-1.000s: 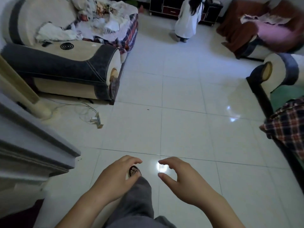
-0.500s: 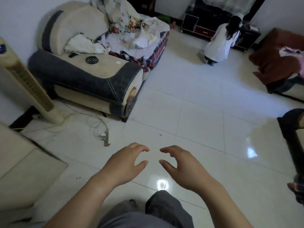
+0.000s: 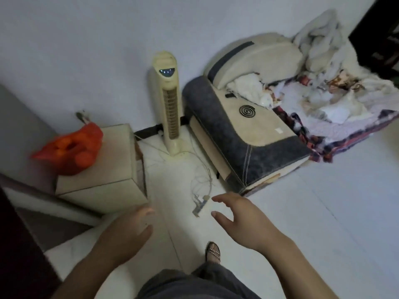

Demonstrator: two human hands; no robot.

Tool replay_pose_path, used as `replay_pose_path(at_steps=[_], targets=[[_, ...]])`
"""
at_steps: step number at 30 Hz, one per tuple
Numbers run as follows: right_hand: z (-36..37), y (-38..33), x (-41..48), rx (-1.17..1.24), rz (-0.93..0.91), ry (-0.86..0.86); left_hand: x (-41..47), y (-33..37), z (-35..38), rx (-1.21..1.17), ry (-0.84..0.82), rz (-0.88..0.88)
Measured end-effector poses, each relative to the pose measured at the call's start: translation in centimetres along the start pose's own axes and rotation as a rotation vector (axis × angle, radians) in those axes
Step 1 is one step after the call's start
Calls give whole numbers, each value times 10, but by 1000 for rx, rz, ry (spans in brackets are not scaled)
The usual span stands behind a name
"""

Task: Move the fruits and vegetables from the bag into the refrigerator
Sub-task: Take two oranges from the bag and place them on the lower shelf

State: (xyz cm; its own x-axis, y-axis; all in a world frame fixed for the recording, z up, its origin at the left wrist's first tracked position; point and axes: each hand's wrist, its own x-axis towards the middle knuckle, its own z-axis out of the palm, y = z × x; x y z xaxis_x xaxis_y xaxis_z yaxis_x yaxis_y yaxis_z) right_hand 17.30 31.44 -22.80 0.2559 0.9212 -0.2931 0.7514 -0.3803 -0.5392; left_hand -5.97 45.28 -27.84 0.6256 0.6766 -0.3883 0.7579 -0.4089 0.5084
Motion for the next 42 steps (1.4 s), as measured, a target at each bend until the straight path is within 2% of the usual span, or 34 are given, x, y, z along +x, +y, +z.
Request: replay_pose_path(at_steps=[4,11,18,24,27,31,39,42], targets=[[-25,-2,84,-62,-202,-145,20,4,-21,-115,210,-197],[-20,-42,191,-104,-402,-286,59,7,-55,-205,379,-289],[-15,-82,290,-145,-472,-355,128,-37,-95,-270,439,-330],[-22,-119,385,-188,-417,-335,219,-84,-157,-270,366,-297],[-20,-151,425,-198,-445,-324,245,-112,-195,-225,364,-290],[-2,-200,461,-212,-552,-385,243,-152,-230,-239,431,-354],[59,-298,532,-315,-833,-635,197,-231,-243,-361,614,-667],[83,-320,563,-344,-923,-722,195,-250,-241,-386,635,-775]])
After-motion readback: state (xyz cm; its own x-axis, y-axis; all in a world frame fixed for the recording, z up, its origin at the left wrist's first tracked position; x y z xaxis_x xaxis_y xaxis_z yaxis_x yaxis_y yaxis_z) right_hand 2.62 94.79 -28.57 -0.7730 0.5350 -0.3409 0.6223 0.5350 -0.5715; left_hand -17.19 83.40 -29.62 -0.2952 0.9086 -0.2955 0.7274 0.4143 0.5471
